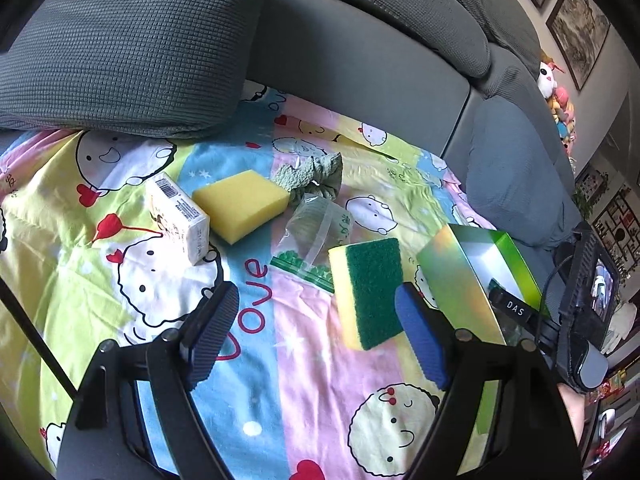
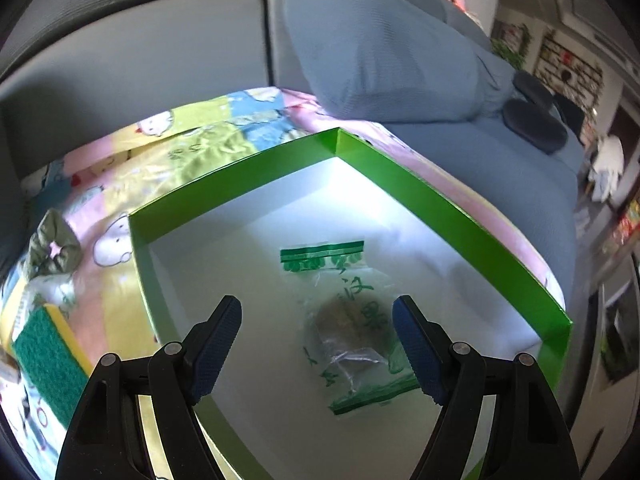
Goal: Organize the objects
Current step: 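Move the right gripper back to the green scouring pad, then grasp the green-and-yellow scouring pad with the right gripper and lift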
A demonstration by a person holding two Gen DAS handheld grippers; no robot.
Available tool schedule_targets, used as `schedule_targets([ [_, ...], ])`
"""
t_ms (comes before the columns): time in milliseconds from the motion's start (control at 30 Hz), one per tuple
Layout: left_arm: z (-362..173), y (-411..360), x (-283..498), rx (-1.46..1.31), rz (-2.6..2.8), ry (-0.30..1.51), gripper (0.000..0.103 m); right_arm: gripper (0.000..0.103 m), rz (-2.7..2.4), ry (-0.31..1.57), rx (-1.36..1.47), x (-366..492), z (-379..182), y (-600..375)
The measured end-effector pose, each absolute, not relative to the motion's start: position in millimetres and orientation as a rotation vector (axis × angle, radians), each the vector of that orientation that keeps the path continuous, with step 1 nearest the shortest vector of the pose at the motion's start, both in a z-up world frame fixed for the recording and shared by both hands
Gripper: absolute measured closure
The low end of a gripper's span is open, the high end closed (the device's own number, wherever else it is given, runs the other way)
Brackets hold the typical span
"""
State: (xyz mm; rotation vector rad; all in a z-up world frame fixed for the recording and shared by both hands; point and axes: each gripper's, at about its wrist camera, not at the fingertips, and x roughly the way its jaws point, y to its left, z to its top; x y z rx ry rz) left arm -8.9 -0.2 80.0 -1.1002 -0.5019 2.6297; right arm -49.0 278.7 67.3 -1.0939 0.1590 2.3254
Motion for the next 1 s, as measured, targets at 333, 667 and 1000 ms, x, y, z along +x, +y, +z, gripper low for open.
schedule_targets([
  [333, 67.8, -5.5, -17.2, -1.161, 2.624, -0.546, 0.02, 0.023, 2.517, 0.157, -0.979, -33.6, 102.4, 250.3],
  [667, 48.3, 16.1, -28.9, -1.252, 2.532, -0.562, 0.02, 0.016, 3.073, 0.55, -1.317, -48.0, 106.7, 192.0],
  [1000, 30.2, 32.0, -39.6, -1.292, 2.467, -0.553, 0.037, 0.032, 2.881, 0.722, -1.586, -85.7, 43.3, 200.5],
])
